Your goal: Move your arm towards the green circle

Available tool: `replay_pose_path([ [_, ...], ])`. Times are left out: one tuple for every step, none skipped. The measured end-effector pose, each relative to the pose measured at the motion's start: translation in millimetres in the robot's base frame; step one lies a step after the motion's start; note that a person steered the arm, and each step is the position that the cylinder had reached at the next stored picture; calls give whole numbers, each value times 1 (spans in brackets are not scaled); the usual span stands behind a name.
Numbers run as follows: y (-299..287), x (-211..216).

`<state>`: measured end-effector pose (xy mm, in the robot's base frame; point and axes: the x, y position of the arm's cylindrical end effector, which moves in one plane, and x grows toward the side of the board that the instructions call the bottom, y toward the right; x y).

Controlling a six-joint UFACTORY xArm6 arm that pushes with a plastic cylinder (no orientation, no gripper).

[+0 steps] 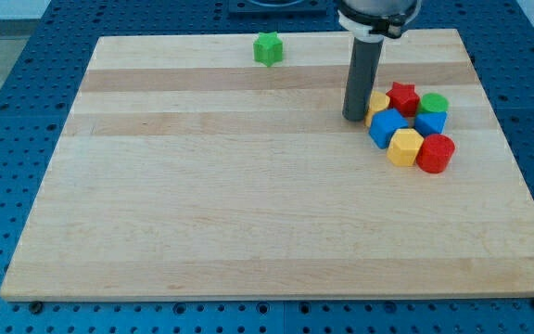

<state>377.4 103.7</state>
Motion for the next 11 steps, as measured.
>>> replay_pose_path([
  [0, 0],
  [-8, -1],
  [-37, -8],
  [-47, -18],
  [-47, -53],
  [-37, -83],
  [-1, -90],
  [47, -90],
  [89, -90],
  [131, -89],
  [157, -72],
])
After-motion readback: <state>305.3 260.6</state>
